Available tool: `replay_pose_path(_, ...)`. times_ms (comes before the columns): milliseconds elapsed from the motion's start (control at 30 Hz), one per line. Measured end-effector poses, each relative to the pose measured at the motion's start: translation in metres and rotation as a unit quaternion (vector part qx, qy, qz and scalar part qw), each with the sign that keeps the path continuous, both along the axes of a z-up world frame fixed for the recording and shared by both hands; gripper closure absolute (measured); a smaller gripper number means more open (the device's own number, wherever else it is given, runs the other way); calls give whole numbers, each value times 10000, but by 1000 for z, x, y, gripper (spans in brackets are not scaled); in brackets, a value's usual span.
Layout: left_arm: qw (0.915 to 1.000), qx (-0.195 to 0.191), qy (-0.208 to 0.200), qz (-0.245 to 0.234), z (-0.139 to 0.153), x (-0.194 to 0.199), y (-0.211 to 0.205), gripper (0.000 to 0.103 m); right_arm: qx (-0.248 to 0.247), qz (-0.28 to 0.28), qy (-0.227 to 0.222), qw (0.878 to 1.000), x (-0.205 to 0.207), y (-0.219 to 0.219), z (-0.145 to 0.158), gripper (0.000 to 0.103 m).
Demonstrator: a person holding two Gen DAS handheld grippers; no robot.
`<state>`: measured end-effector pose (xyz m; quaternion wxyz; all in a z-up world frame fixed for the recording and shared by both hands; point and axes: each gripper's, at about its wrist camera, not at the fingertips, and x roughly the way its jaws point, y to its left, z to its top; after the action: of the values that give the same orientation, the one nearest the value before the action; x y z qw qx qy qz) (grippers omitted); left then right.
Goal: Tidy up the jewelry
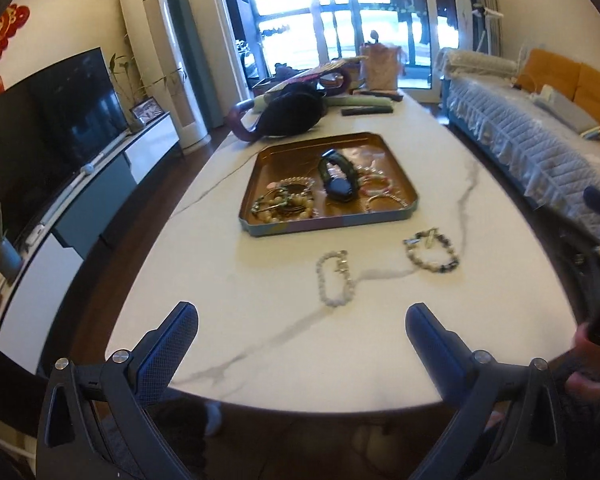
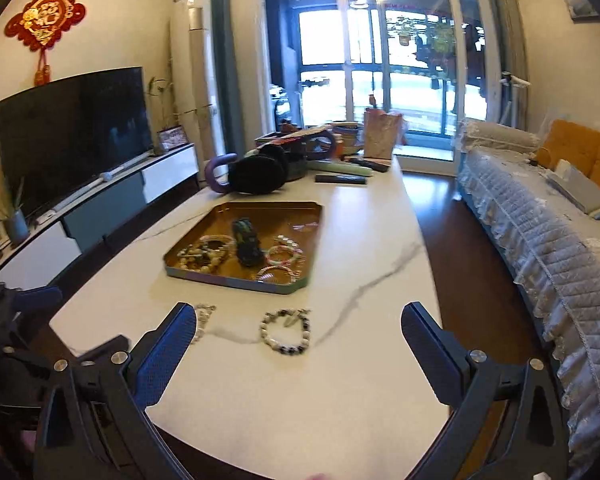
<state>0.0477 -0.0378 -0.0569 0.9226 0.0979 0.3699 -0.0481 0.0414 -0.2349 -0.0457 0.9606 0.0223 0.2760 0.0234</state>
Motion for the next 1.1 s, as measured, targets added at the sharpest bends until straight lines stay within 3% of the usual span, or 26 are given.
replay_pose_path(167,9993,-260,233,-161,0,-1,-2,0,398,27,497,9980,8,-16,-8,2)
replay_pose_path(300,9954,-862,393,-154,-2,6,7,0,335,-162,490,9981,8,-22,-11,1)
replay_pose_path(367,9950,-699,668,-235,-8,14,1,0,316,-107,299,9990,7,-23,-12,1)
replay_pose_path(467,9974,-418,494,-310,-12,16,-6,0,460,14,306,9985,14,-23,-17,0)
replay_pose_path(633,9966,-604,411,-381,-18,30,-2,0,472,123,31,9988,21,-20,-23,0)
replay_pose_path(833,9954,-774,465,-333,-31,58,7,0,182,183,781,9966,53,-22,-38,0)
replay_pose_path(900,9964,-716,399,-230,-36,66,10,0,336,600,1038,9922,68,-25,-45,0)
replay_pose_path(1000,9955,-757,508,-251,-45,80,12,0,436,898,1153,9883,81,-25,-48,0)
replay_pose_path(1100,9955,-710,569,-258,-54,93,12,0,52,1137,1126,9871,95,-16,-51,0)
